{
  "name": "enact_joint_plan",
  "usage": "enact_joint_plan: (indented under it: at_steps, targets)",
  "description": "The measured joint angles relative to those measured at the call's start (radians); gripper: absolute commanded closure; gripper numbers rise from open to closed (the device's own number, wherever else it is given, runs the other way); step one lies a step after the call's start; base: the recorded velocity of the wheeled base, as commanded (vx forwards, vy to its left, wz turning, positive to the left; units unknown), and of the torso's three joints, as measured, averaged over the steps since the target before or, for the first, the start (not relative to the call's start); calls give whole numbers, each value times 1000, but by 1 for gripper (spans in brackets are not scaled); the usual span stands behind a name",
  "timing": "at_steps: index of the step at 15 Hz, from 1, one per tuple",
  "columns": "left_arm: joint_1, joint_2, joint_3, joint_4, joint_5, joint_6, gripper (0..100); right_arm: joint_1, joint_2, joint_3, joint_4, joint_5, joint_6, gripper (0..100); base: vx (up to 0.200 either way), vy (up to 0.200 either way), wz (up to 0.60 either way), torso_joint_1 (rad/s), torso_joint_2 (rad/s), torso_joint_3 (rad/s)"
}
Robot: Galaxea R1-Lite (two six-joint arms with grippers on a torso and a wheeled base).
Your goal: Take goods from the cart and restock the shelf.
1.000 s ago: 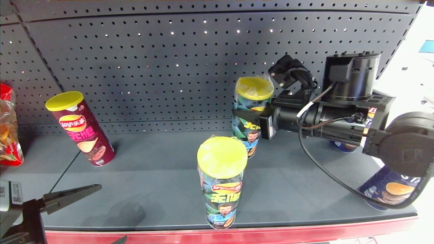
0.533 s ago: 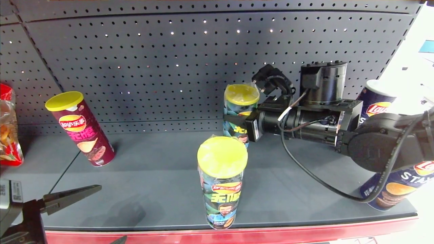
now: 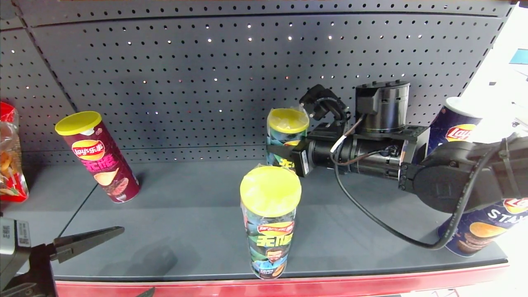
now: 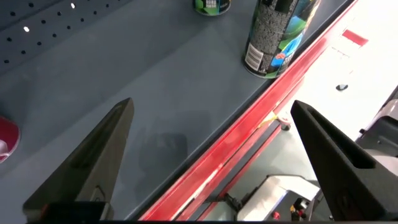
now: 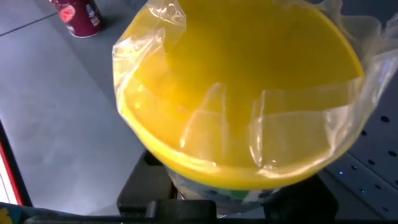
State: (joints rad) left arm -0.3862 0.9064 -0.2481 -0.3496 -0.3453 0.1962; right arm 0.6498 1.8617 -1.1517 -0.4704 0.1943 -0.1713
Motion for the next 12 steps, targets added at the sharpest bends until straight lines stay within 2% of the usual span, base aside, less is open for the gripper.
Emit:
enact_joint_plan:
  at_steps: [12]
  targets:
    - [0, -3, 1, 3, 0, 0, 0, 19, -13, 31, 2, -3, 36, 100, 0, 0, 0, 0, 0, 0]
